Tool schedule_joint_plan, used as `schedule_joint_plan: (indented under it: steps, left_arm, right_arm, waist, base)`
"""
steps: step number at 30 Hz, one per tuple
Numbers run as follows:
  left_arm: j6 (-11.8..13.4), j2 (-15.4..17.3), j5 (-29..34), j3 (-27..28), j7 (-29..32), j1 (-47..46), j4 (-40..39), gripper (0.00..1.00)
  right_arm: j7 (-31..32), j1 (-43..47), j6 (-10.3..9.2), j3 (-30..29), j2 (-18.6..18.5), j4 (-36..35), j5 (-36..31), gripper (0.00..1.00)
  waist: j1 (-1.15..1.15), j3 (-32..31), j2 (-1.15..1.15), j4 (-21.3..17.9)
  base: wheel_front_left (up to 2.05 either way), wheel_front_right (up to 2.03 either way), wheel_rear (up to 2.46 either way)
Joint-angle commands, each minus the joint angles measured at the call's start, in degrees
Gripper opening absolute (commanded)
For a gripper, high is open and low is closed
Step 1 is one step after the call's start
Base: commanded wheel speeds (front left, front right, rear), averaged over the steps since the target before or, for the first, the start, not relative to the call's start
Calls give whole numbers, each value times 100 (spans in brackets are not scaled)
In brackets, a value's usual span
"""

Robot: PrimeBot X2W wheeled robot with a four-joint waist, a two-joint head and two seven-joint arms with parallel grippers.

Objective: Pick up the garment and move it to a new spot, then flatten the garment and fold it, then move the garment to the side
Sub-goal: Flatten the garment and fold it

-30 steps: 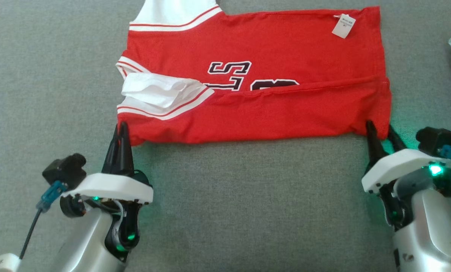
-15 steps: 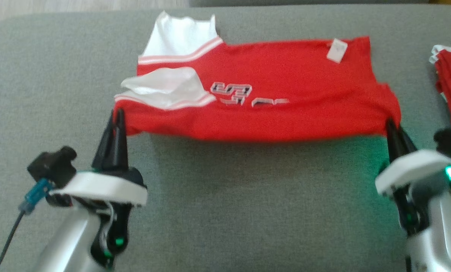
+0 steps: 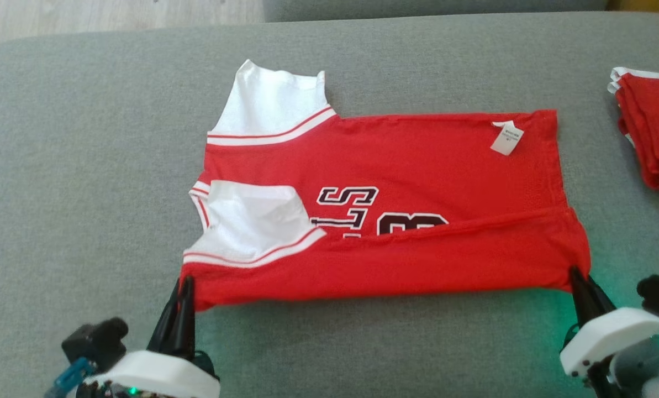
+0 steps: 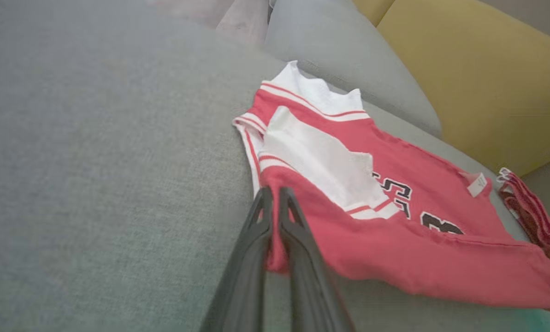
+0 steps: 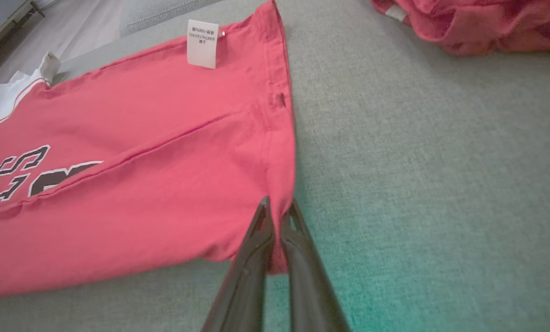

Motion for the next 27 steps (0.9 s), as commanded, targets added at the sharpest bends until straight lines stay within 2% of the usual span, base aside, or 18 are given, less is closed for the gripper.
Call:
schedule_joint_plan:
  steps: [1, 2, 3, 4, 5, 6, 12, 17, 21, 27]
  left_arm:
    - [0, 35, -39, 260, -105, -126, -96, 0]
    - [-16, 7, -67, 265, -131, -112, -10, 0]
    - [-31, -4, -77, 261, -144, -112, 75, 0]
    - [-45, -7, -67, 259, -167, -128, 151, 0]
    - [-46, -6, -41, 265, -204, -148, 216, 32]
    - [-69, 0, -20, 283, -254, -199, 277, 100]
    - [-99, 278, 210, 368, -181, -685, 136, 100]
    - [-227, 810, 527, 439, 335, -1756, -70, 100]
    - [-443, 1201, 720, 475, 925, -2947, -14, 100]
    - [-864, 1482, 898, 274, 1889, -4595, 558, 100]
  right_arm:
    - [-71, -40, -4, 78, -47, -191, 10, 27]
    - [-106, -25, -4, 61, -47, -158, 9, 72]
    - [-140, -12, -4, 31, -47, -119, -20, 100]
    - [-174, -4, -4, 21, -47, -94, -47, 100]
    - [-219, -2, -4, 12, -47, -84, -51, 100]
    - [-288, 5, -4, -17, -47, -83, -46, 100]
    - [-464, -132, -4, -120, -47, -299, -142, 100]
    - [-530, -525, -4, 20, -47, -655, -289, 100]
    - [-506, -949, -4, 232, -47, -856, -390, 100]
    - [-530, -1651, -4, 495, -47, -972, -404, 100]
  waist:
    - [1, 10, 0, -8]
    - [1, 19, 0, -13]
    - [1, 27, 0, -19]
    - [1, 33, 0, -24]
    - [1, 40, 0, -32]
    - [1, 52, 0, -50]
    - [1, 115, 0, -87]
    - [1, 332, 0, -157]
    - [1, 610, 0, -278]
    - [1, 1176, 0, -566]
  base:
    - [0, 0, 0]
    - [0, 0, 0]
    - [0, 0, 0]
    - [0, 0, 0]
    - [0, 0, 0]
    - [0, 0, 0]
    - [0, 0, 0]
    - [0, 0, 0]
    - [0, 0, 0]
    - [0, 0, 0]
